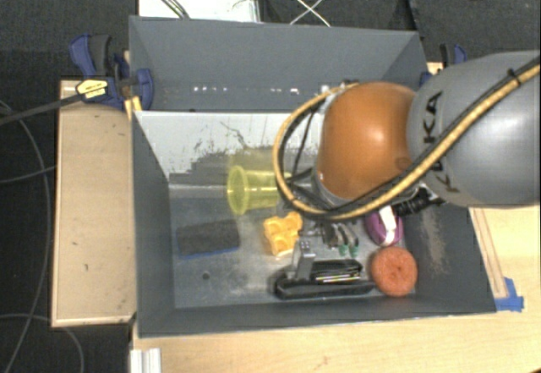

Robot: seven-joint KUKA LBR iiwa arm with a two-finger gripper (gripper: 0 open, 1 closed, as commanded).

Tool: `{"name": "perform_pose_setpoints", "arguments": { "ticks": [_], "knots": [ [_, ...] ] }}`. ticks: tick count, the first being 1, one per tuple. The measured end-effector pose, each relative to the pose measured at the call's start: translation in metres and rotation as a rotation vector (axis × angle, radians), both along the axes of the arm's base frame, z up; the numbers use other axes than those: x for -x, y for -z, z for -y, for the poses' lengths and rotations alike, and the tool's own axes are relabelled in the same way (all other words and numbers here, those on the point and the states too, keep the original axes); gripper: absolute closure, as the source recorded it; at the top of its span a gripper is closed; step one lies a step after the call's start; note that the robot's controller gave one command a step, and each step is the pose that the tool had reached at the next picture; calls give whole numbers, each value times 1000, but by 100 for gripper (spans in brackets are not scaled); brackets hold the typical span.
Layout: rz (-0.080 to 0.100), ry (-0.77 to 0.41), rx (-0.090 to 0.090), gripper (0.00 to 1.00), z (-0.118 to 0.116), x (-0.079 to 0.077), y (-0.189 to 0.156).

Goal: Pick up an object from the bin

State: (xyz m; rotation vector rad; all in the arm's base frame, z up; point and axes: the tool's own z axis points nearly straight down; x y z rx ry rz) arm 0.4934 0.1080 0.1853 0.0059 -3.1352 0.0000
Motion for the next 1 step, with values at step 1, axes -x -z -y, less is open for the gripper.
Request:
{"name": "perform_pose_setpoints", "arguments": {
  "ticks": [1],
  "knots": [
    [8,8,-1,0,1,-2,-4]
  ]
}}
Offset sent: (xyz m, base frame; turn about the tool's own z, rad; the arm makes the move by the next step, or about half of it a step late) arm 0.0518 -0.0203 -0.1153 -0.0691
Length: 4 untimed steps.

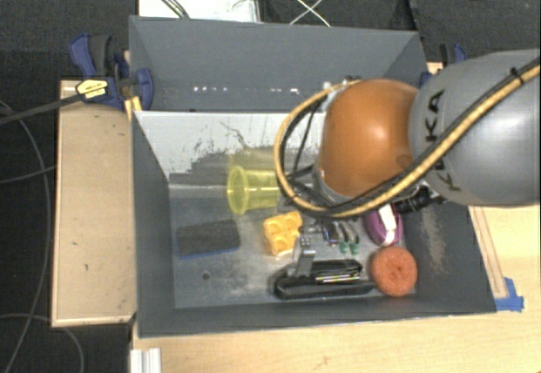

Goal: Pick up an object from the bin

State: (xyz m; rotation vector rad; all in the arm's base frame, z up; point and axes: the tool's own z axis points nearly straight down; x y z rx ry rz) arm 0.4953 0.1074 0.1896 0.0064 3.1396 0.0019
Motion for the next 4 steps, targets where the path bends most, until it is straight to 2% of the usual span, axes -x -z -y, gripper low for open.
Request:
{"name": "perform_pose_setpoints", "arguments": {
  "ticks": [1,2,3,4],
  "knots": [
    [-30,-78,4,0,20,-46,118],
    [5,-235,0,0,14,-69,40],
    [-35,-78,4,0,21,-45,118],
    [-6,-420,4,0,2,-71,117]
  ]
}}
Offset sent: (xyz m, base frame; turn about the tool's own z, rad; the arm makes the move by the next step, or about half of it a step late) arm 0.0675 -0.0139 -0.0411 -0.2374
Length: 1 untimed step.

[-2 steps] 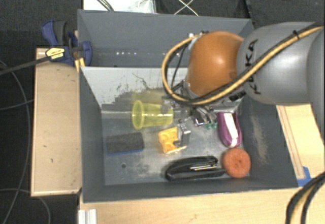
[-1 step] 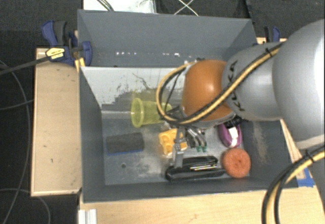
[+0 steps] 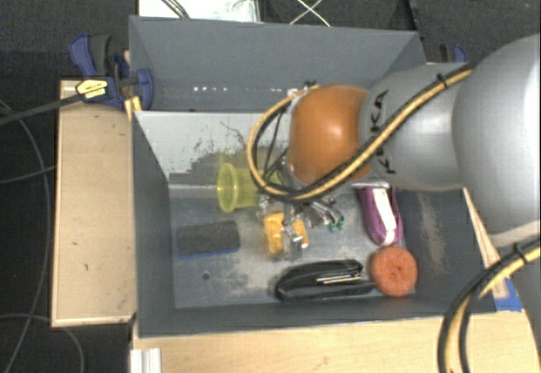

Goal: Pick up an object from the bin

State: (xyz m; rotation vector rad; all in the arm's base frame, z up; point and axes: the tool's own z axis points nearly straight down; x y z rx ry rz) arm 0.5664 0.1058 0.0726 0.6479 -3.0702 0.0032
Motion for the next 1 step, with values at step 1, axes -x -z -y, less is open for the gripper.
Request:
{"name": "perform_pose_setpoints", "arguments": {
  "ticks": [1],
  "knots": [
    [-27,344,6,100,19,26,0]
  ]
}}
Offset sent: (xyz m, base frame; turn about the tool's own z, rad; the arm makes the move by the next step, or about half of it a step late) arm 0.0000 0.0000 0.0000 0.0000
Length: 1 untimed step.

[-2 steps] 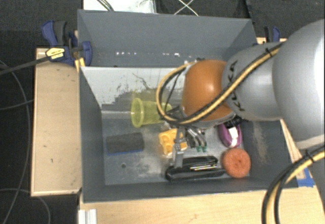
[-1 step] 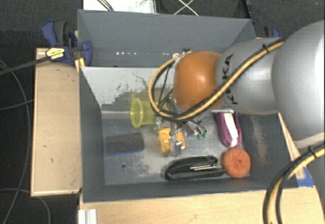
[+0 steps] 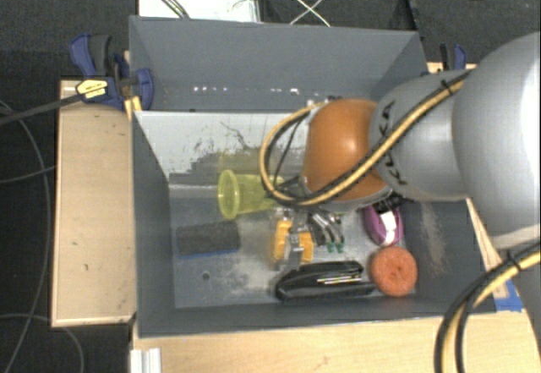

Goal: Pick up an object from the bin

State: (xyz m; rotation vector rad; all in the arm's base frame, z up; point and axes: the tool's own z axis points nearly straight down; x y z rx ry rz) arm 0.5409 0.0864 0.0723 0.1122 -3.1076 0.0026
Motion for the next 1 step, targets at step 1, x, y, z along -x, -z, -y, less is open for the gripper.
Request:
{"name": "perform_pose_setpoints", "arguments": {
  "ticks": [1],
  "knots": [
    [0,0,0,100,0,0,0]
  ]
}}
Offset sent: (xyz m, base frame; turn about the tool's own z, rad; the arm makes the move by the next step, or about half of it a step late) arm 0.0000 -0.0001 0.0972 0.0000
